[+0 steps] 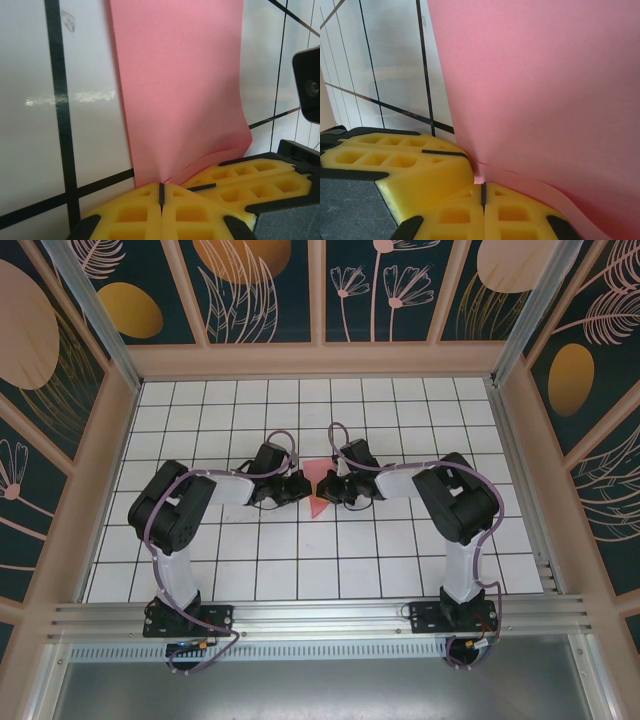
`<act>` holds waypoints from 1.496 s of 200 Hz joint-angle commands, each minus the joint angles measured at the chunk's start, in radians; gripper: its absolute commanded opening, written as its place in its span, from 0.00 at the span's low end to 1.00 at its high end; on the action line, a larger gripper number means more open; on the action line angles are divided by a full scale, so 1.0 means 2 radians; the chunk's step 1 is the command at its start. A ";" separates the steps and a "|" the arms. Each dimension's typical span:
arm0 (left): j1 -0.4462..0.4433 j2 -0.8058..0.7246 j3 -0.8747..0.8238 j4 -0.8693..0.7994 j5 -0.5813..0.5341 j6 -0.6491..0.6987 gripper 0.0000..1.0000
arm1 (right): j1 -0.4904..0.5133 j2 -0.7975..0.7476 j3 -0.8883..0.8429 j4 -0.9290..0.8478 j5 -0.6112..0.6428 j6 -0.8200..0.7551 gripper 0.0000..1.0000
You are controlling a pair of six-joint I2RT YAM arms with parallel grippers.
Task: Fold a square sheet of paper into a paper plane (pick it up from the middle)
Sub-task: Third fold the triangle at the center of the table.
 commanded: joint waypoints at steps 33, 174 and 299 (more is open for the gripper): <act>-0.006 0.014 0.007 -0.049 -0.041 0.020 0.01 | -0.006 -0.054 -0.022 0.006 -0.021 -0.032 0.01; -0.007 0.008 -0.014 -0.048 -0.078 0.006 0.00 | 0.024 -0.061 -0.068 0.020 -0.060 -0.027 0.04; -0.007 0.002 -0.018 -0.048 -0.084 0.006 0.00 | 0.026 -0.039 -0.061 -0.015 -0.040 -0.038 0.04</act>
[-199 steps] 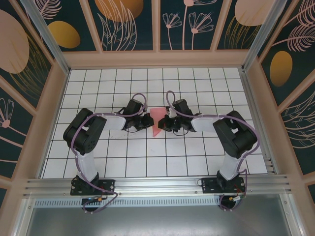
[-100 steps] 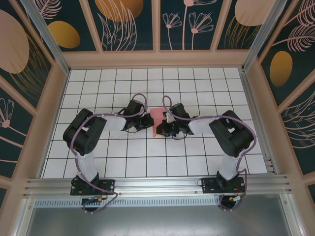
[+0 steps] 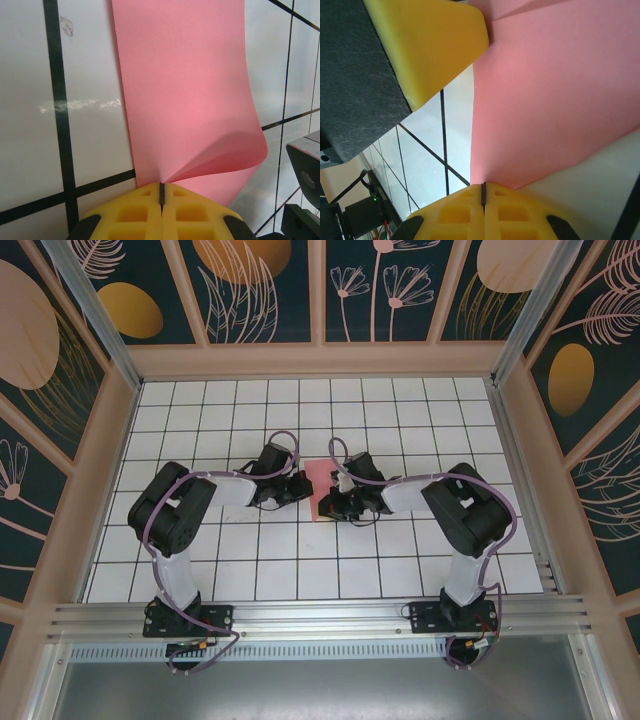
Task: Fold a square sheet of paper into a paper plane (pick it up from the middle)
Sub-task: Third fold the triangle at the center of the table.
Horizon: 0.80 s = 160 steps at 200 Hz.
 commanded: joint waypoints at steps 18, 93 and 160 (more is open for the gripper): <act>0.003 0.007 -0.019 -0.038 -0.046 0.001 0.00 | 0.005 0.020 0.012 -0.017 0.014 -0.013 0.04; 0.002 0.008 -0.019 -0.037 -0.044 0.001 0.00 | 0.012 -0.027 0.017 -0.017 0.016 -0.020 0.04; 0.003 0.008 -0.020 -0.036 -0.044 0.001 0.00 | 0.025 0.002 0.029 -0.024 0.020 -0.020 0.04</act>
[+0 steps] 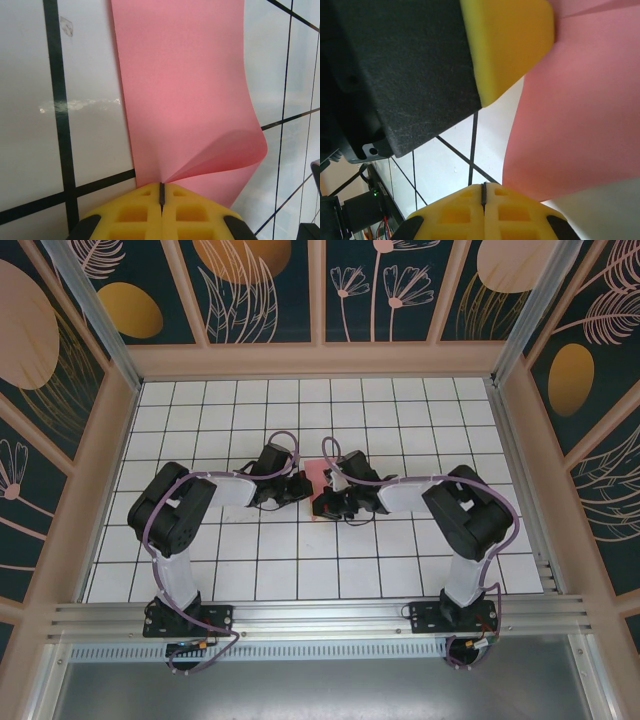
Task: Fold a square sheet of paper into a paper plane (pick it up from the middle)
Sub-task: Third fold the triangle at the center of the table.
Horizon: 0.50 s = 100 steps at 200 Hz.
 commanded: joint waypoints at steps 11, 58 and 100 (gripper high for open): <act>0.003 0.008 -0.017 -0.040 -0.044 0.001 0.00 | 0.004 0.016 0.013 -0.014 0.009 -0.008 0.04; 0.003 0.008 -0.016 -0.039 -0.049 -0.002 0.00 | 0.008 0.028 0.013 -0.028 0.010 -0.016 0.04; 0.003 0.009 -0.016 -0.041 -0.053 -0.002 0.00 | 0.011 0.030 0.011 -0.042 0.011 -0.024 0.04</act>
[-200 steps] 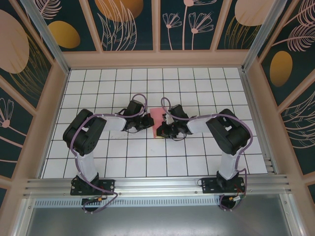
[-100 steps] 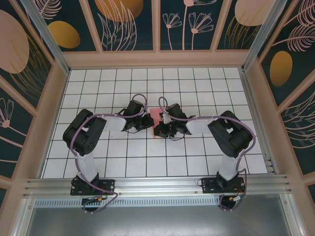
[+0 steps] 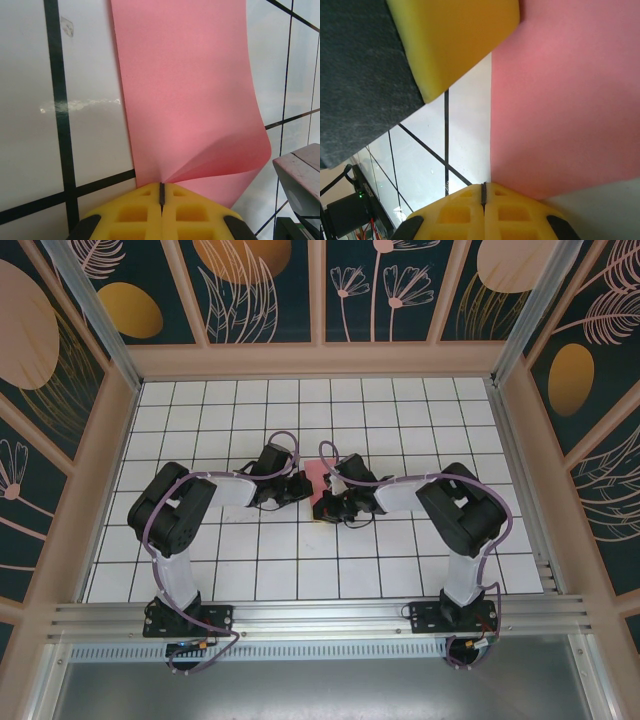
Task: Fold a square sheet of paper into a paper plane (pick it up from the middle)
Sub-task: Third fold the triangle at the center of the table.
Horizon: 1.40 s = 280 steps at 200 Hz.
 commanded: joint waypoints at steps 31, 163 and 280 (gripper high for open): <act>0.003 0.009 -0.016 -0.041 -0.052 -0.002 0.00 | 0.010 0.016 0.006 -0.034 0.000 -0.022 0.04; 0.003 0.010 -0.011 -0.043 -0.049 -0.002 0.00 | -0.051 -0.033 0.014 -0.013 0.045 -0.008 0.06; 0.003 0.004 0.005 -0.052 -0.046 0.010 0.01 | -0.056 0.019 0.030 -0.035 0.055 -0.017 0.05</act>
